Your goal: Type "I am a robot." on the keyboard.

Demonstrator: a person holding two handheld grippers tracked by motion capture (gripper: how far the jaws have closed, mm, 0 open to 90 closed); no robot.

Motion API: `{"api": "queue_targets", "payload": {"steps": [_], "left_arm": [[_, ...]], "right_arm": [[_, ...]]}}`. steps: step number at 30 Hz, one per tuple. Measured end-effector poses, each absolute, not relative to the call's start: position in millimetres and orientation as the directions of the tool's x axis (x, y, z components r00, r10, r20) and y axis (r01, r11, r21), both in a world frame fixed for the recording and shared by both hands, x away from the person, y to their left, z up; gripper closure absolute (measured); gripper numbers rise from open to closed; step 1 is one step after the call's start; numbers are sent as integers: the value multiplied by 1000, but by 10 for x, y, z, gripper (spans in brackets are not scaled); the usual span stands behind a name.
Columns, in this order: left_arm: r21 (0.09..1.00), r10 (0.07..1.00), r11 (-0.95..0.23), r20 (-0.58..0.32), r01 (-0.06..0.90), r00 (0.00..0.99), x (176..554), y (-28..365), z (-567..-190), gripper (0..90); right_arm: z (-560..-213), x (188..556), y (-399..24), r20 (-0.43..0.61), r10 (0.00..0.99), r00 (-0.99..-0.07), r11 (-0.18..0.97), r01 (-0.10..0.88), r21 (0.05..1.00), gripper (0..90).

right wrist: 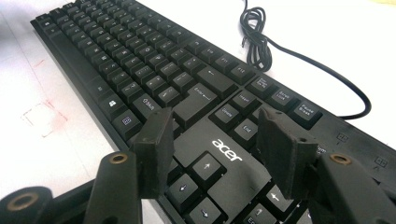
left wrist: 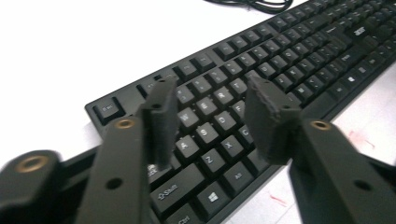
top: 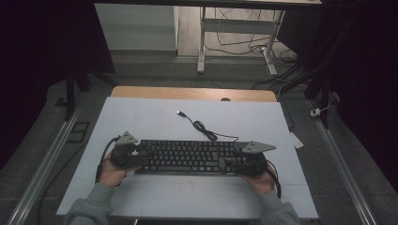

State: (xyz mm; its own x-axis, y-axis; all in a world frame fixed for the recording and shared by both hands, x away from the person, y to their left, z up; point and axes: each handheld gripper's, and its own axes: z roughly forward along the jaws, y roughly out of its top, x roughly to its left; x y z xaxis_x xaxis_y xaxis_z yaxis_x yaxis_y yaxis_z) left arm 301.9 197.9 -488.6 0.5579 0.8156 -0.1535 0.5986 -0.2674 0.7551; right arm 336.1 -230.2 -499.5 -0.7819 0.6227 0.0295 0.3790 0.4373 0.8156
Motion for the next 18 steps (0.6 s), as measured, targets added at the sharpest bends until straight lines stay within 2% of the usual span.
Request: {"api": "queue_targets", "payload": {"steps": [10,18], "left_arm": [[712,836,-287,-140,641,530,3075,2001,-5009,889],[681,836,-325,-118,656,536,3094,1936,-5093,892]], "right_arm": [[-4998,3366,-2310,30,622,-782,436,379,817,463],[-4995,3357,-2325,24,627,-779,440,378,815,464]]}}
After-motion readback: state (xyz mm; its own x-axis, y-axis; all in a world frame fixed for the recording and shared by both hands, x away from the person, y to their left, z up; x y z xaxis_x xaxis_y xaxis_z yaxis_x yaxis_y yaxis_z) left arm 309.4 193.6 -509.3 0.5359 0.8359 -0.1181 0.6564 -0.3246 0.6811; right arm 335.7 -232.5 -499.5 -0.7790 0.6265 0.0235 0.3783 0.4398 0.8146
